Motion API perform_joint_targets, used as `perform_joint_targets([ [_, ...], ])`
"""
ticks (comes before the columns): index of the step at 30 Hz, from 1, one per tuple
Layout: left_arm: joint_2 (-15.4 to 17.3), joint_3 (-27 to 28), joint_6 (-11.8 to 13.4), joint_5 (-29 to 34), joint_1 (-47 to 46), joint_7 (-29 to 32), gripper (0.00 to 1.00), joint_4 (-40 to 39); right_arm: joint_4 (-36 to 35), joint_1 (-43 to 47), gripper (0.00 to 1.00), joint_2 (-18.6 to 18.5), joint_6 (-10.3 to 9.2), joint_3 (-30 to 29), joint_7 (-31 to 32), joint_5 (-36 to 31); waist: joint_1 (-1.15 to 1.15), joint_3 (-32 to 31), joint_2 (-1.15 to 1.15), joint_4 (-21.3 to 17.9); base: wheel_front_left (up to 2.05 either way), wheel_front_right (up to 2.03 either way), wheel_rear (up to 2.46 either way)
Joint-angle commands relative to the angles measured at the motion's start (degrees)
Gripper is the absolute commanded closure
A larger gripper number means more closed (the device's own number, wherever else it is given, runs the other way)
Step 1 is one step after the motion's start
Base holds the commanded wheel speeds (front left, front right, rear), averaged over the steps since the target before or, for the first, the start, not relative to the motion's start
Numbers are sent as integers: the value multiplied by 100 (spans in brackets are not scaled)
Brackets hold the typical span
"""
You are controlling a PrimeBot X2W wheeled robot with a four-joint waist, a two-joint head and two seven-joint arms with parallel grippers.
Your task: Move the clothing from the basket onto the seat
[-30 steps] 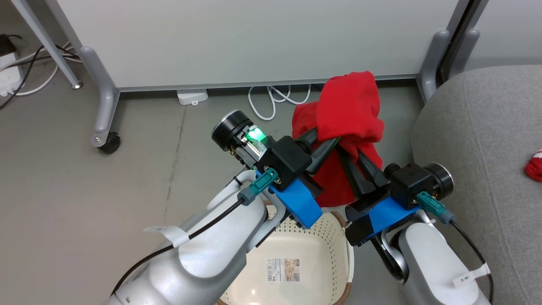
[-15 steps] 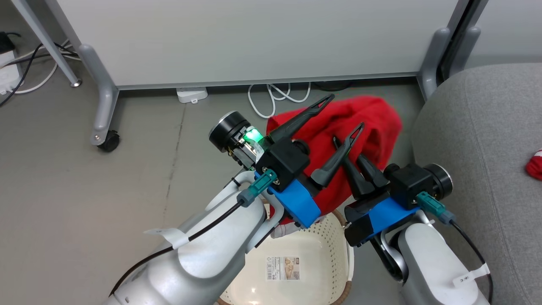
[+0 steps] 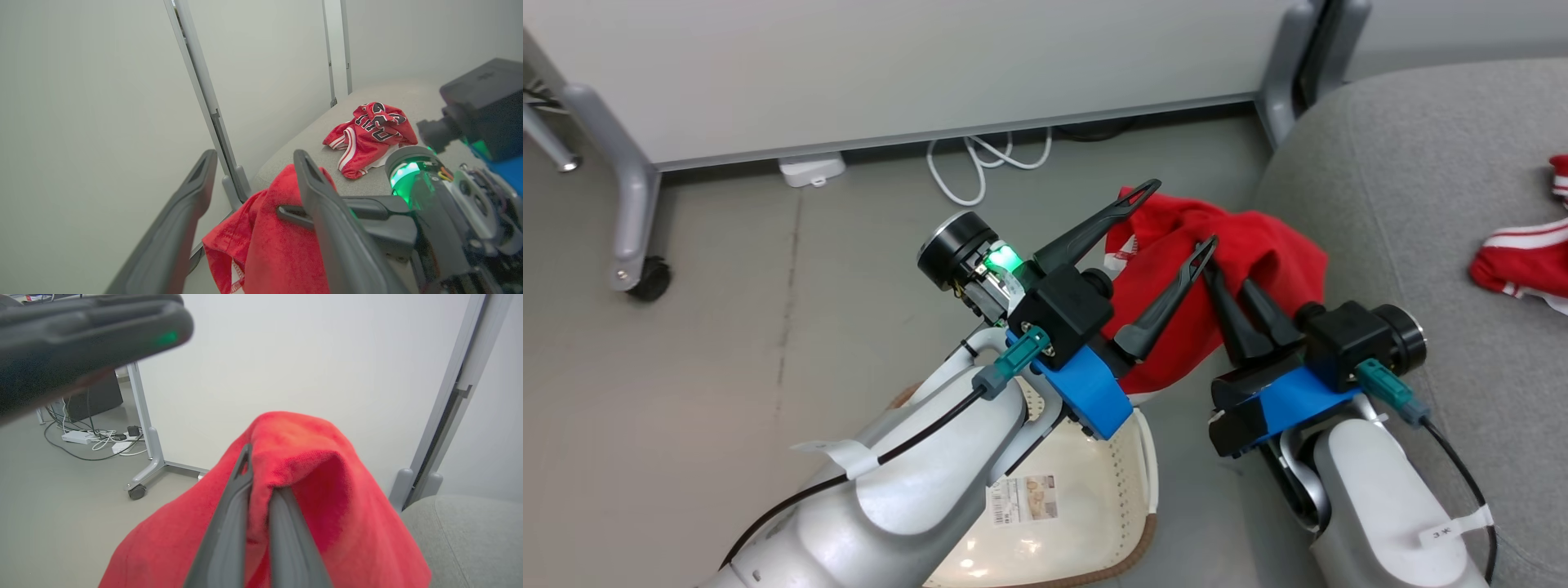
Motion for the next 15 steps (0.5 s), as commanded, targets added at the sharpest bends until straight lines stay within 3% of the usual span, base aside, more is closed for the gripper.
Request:
perform_joint_targets([
  [1, 39, -18, 23, 5, -80, 10, 0, -14, -64, 46, 100, -11, 2, -105, -20, -65, 0, 144, 0, -221, 0, 0, 0],
  [15, 103, -220, -53, 7, -154, 54, 0, 45, -367, 356, 100, -6, 3, -743, -21, -217, 0, 402, 0, -1202, 0, 0, 0],
])
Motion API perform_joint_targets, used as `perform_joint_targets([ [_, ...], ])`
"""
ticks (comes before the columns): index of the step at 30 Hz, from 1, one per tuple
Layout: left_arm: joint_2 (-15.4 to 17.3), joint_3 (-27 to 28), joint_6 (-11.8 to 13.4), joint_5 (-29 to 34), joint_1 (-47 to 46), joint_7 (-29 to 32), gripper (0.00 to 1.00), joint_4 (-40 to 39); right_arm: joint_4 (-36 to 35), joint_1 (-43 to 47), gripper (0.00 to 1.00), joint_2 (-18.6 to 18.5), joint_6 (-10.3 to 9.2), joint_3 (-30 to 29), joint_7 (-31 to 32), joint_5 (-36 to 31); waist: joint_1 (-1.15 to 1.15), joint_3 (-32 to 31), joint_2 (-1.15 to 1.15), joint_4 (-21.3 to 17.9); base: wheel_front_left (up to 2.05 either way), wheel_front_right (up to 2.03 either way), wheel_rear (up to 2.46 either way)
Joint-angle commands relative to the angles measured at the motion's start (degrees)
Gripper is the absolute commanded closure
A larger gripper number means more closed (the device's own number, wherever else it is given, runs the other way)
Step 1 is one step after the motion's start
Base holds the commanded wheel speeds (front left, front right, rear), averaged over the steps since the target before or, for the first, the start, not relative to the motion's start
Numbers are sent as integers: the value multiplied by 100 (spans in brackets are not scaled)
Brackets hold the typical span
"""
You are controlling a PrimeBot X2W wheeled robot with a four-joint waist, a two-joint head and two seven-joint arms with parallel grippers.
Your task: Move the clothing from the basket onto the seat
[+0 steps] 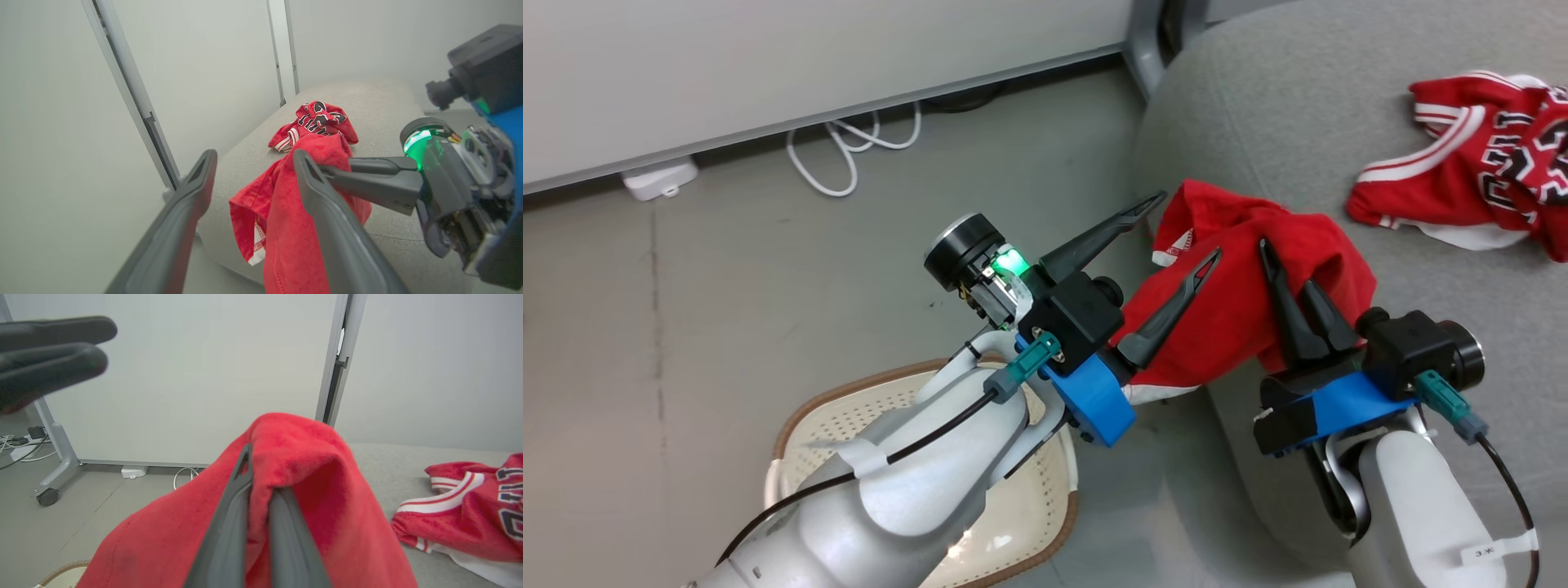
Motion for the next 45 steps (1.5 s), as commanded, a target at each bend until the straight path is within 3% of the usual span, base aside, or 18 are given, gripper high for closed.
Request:
perform_joint_targets([
  [1, 22, -16, -22, -19, -62, -2, 0, 15, -42, 66, 100, -1, 3, -28, -21, -9, 0, 54, 0, -202, 0, 0, 0],
  [12, -18, -204, -82, -38, -136, 32, 0, 113, -222, 303, 100, -1, 3, -296, -21, 5, 0, 151, 0, -820, 0, 0, 0],
  [27, 23, -206, 9, -108, -142, -50, 0, 157, -550, 69, 100, -55, 3, -654, -21, -80, 0, 324, 0, -725, 0, 0, 0],
  [36, 154, -175, 78, 21, -469, 6, 0, 2, -918, -1442, 100, -563, 3, -1127, -21, 23, 0, 1077, 0, -595, 0, 0, 0],
  [45, 264, -225, 49, 245, -961, 109, 0, -200, -924, -3028, 100, -1500, 2, -2036, -20, 76, 0, 2045, 0, -359, 0, 0, 0],
])
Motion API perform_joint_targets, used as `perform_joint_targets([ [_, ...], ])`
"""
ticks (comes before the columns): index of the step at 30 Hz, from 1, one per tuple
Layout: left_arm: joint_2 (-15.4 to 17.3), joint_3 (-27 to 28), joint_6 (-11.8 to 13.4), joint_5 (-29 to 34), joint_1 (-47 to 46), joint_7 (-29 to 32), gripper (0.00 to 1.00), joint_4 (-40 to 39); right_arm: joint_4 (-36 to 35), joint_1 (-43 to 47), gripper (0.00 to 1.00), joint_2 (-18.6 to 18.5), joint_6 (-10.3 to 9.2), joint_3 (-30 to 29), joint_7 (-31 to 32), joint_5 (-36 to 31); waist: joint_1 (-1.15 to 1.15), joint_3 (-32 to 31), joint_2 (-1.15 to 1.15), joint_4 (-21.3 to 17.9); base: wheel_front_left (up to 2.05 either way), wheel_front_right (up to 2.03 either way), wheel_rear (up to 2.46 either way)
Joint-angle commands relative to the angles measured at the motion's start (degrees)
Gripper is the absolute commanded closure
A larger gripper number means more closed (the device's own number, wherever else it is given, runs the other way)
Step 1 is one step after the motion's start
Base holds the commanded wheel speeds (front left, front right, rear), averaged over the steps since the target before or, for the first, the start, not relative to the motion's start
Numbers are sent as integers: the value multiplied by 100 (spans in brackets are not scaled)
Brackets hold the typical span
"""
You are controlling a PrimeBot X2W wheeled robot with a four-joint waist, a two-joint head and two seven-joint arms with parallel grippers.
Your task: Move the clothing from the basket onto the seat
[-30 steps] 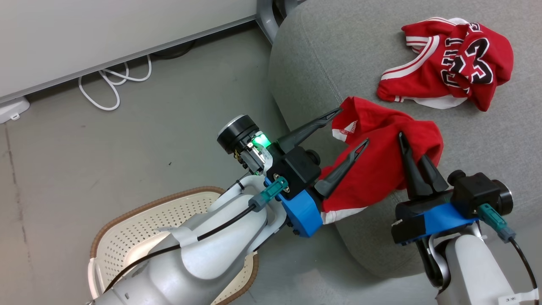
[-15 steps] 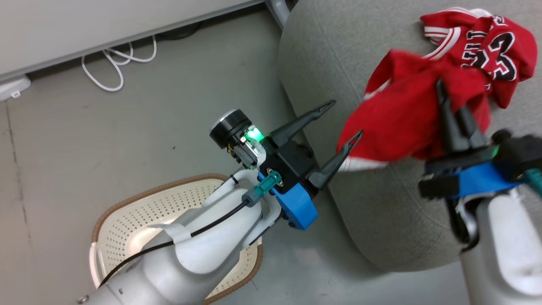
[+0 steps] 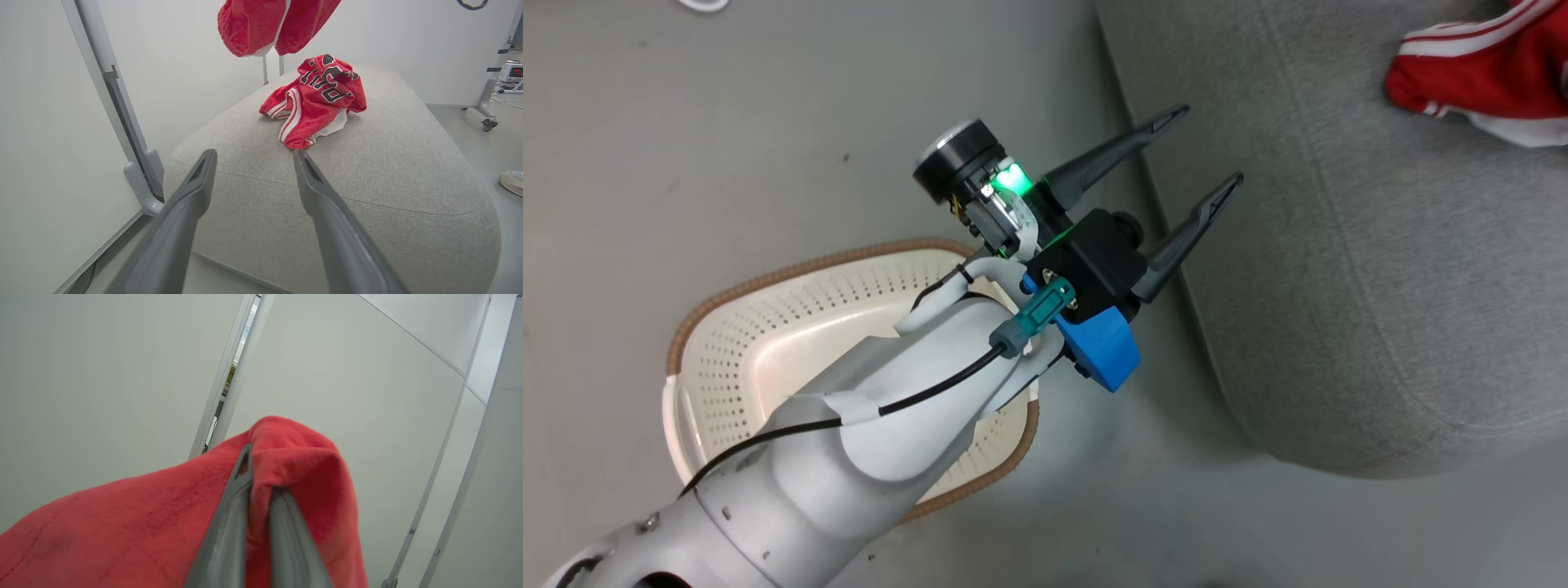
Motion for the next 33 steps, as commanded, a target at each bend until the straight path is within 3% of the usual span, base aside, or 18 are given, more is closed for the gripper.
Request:
perform_joint_targets([
  [1, 50, 12, -8, 58, -129, 1, 0, -36, 81, -238, 100, -197, 1, -157, -20, 47, -1, 364, 0, 144, 0, 0, 0],
  [8, 125, -3, 57, 152, -355, 66, 0, -173, 786, -742, 100, -1164, 1, -749, -19, 188, -1, 818, 0, 190, 0, 0, 0],
  [11, 152, -22, 57, 183, -410, 94, 0, -224, 1178, -748, 100, -1373, 1, -898, -19, 259, -1, 942, 0, 176, 0, 0, 0],
  [15, 188, -44, 67, 197, -471, 110, 0, -261, 1734, -559, 100, -1332, 1, -797, -20, 260, -1, 1046, 0, 147, 0, 0, 0],
  [24, 126, -130, 36, 213, -615, 115, 0, -291, 2667, -157, 100, -755, 1, -771, -19, 276, -1, 1145, 0, 239, 0, 0, 0],
  [29, 123, -135, 73, 178, -618, 81, 0, -259, 2998, -26, 100, -622, 1, -741, -19, 248, -1, 1111, 0, 280, 0, 0, 0],
  [30, 129, -136, 79, 169, -612, 64, 0, -249, 2977, -51, 94, -587, 1, -766, -19, 268, -1, 1089, 0, 279, 0, 0, 0],
  [31, 129, -136, 79, 169, -612, 64, 0, -249, 2977, -51, 94, -587, 1, -766, -19, 268, -1, 1089, 0, 279, 0, 0, 0],
  [32, 141, -134, 90, 163, -597, 56, 0, -233, 2960, -49, 61, -556, 1, -774, -19, 260, -1, 1055, 0, 273, 0, 0, 0],
  [33, 152, -133, 90, 149, -571, 35, 0, -215, 2943, -9, 0, -532, 1, -767, -19, 225, -1, 1013, 0, 267, 0, 0, 0],
])
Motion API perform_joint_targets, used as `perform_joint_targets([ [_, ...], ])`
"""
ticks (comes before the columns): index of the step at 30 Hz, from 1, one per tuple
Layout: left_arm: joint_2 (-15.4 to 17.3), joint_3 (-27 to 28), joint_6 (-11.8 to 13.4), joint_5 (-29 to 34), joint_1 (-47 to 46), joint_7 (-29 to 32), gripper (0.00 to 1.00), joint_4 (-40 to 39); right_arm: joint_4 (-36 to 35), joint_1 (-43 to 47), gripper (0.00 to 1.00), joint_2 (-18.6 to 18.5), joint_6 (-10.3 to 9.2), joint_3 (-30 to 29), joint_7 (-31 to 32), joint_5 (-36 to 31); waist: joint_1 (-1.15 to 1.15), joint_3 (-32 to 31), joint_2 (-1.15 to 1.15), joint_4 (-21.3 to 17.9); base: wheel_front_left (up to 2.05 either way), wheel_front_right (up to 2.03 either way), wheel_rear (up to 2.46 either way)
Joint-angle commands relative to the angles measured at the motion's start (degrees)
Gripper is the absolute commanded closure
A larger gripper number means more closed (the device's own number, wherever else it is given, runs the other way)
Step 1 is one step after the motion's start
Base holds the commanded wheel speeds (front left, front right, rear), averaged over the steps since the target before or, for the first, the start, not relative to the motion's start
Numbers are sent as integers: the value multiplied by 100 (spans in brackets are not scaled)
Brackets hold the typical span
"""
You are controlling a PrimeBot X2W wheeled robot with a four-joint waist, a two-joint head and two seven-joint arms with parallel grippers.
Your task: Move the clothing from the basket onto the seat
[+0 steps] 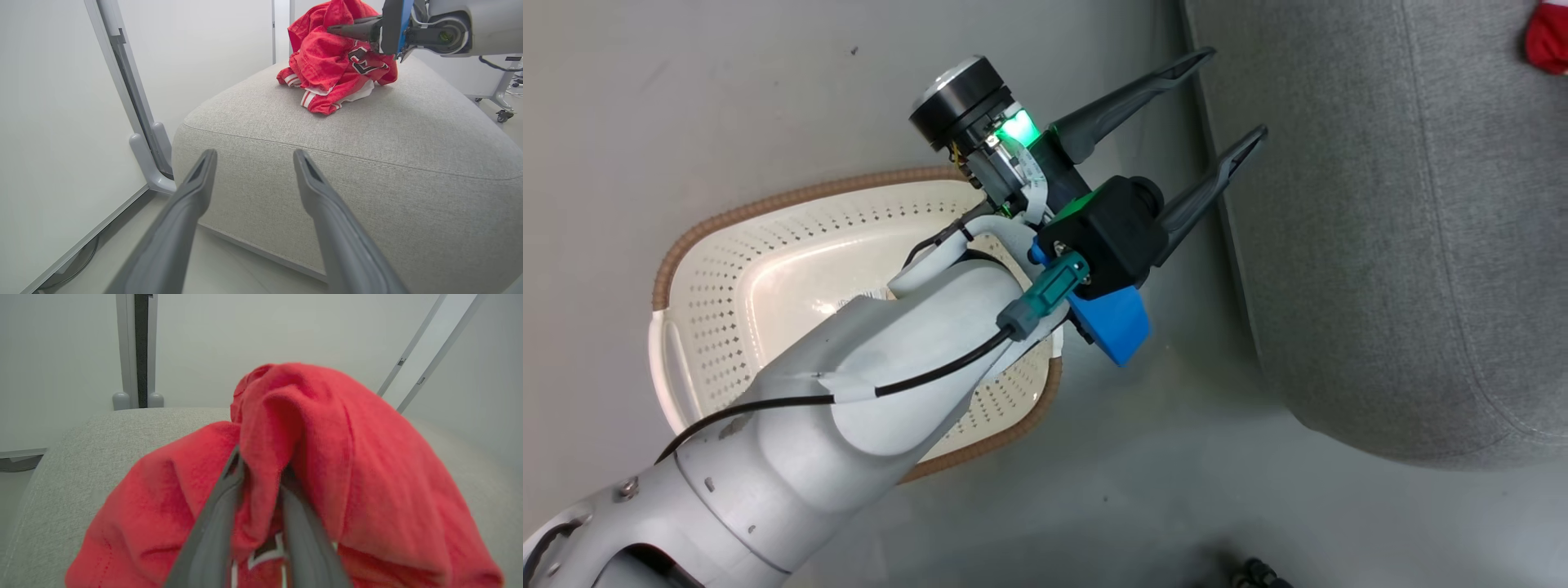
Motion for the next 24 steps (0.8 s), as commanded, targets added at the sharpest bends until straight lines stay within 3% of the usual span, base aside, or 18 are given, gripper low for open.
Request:
perform_joint_targets([
  [1, 22, 0, 24, -21, 19, -34, 0, 19, -56, 84, 0, 18, 1, -2, -19, -44, -1, -78, 0, -8, 0, 0, 0],
  [14, -166, 168, 231, -351, 684, -361, 0, 278, -1281, 1775, 0, 425, 1, -91, -19, -225, -1, -1281, 0, 165, 0, 0, 0],
  [24, -54, 757, 389, -510, 1511, -400, 0, 174, -2265, 2814, 0, 923, 2, 396, -19, -161, -1, -2185, 0, 573, 0, 0, 0],
])
